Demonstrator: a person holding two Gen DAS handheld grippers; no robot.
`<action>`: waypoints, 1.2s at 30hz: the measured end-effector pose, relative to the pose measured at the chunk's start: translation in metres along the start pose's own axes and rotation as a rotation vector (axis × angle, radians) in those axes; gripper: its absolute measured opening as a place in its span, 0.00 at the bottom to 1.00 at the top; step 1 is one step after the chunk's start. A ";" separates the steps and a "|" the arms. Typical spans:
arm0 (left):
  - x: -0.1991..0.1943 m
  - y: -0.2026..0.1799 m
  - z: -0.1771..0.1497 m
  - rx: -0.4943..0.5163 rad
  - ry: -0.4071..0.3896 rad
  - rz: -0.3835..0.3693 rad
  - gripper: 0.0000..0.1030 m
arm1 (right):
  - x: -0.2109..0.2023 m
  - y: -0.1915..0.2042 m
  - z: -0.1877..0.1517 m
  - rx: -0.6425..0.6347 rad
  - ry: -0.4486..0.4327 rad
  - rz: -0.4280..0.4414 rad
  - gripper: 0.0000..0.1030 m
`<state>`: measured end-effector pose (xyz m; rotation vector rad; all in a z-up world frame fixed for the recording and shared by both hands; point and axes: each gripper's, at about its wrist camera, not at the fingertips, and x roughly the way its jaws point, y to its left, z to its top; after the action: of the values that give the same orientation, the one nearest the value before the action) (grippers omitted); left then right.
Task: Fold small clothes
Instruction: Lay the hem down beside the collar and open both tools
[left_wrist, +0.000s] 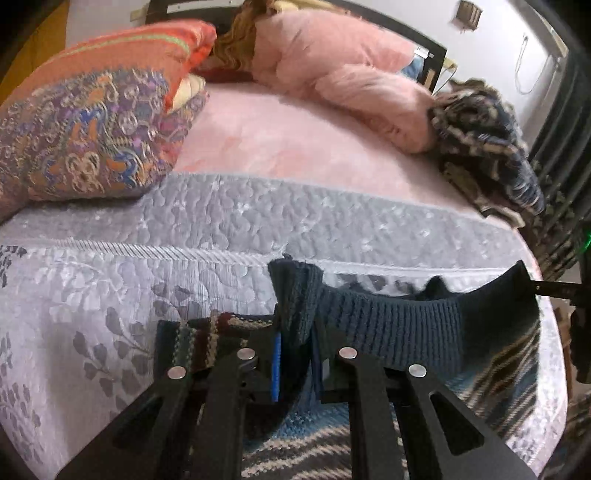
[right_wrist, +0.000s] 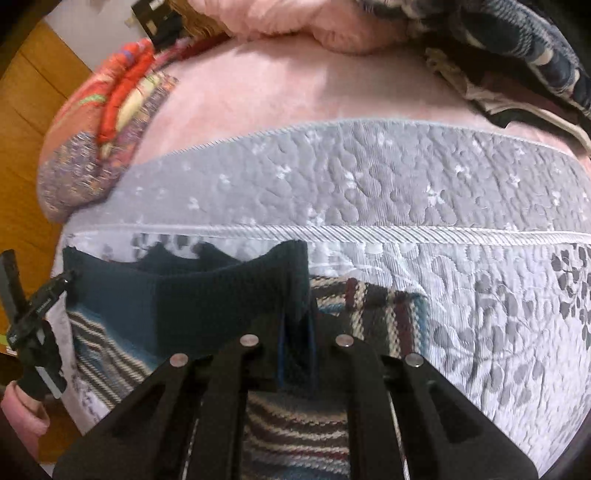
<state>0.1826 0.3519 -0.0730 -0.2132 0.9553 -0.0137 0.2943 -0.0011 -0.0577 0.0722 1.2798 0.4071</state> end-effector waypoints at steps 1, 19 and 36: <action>0.008 0.002 -0.001 -0.003 0.013 0.007 0.12 | 0.006 -0.001 0.000 0.001 0.008 -0.009 0.08; 0.061 0.014 -0.014 -0.043 0.132 0.048 0.19 | 0.063 -0.016 -0.007 0.116 0.105 -0.035 0.10; -0.031 -0.015 -0.006 -0.038 0.022 0.043 0.44 | -0.044 -0.033 -0.059 0.119 0.048 0.035 0.35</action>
<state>0.1614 0.3394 -0.0484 -0.2275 0.9823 0.0419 0.2368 -0.0561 -0.0440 0.1865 1.3511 0.3642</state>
